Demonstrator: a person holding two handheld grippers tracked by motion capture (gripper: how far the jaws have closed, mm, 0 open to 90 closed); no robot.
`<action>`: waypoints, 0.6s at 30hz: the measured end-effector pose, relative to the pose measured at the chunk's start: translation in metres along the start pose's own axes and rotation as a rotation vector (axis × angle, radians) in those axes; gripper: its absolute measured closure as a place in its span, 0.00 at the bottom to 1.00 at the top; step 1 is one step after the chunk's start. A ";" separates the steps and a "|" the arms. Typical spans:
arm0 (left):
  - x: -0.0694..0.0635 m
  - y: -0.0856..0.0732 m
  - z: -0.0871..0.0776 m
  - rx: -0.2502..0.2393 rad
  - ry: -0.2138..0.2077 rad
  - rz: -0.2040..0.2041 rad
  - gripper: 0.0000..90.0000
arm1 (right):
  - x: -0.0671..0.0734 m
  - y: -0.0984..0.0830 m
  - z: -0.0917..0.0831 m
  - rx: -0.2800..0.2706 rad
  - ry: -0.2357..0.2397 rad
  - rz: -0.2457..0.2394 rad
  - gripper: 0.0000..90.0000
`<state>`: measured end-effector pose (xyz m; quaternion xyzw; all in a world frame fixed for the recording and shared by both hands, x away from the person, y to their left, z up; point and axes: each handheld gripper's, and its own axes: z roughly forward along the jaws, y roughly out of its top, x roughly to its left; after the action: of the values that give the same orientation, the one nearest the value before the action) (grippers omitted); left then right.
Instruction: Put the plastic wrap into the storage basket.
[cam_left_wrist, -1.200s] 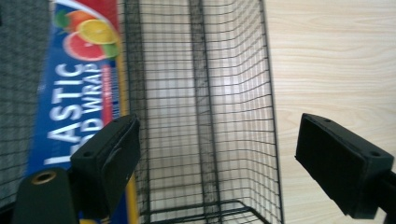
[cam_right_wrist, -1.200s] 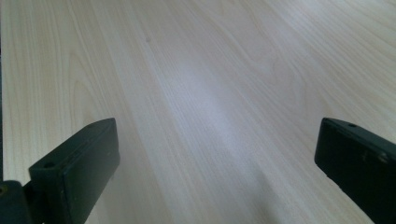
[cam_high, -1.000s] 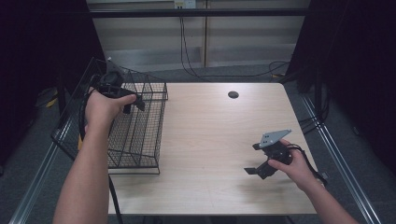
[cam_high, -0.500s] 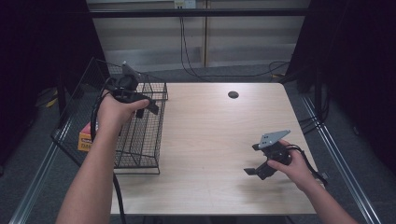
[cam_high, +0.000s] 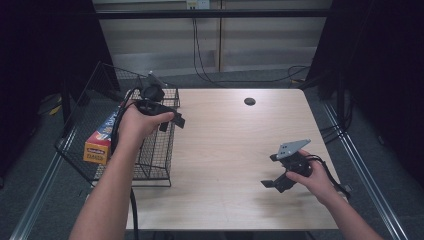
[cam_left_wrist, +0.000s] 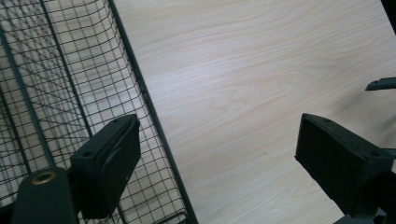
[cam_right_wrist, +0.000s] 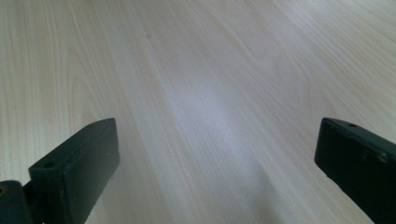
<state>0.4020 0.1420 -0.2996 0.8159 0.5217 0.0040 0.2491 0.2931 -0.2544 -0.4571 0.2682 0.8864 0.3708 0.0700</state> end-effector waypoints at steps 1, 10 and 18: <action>-0.001 0.000 0.001 0.007 -0.005 0.014 0.16 | 0.000 0.000 0.000 -0.001 0.004 0.000 0.00; -0.013 -0.004 0.016 0.017 -0.043 0.041 0.16 | 0.001 0.000 0.001 0.003 0.000 -0.002 0.00; -0.023 -0.008 0.028 0.032 -0.065 0.078 0.15 | 0.001 0.000 0.001 0.006 -0.003 0.000 0.00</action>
<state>0.3919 0.1135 -0.3214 0.8393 0.4811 -0.0213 0.2524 0.2926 -0.2536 -0.4576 0.2688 0.8875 0.3677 0.0705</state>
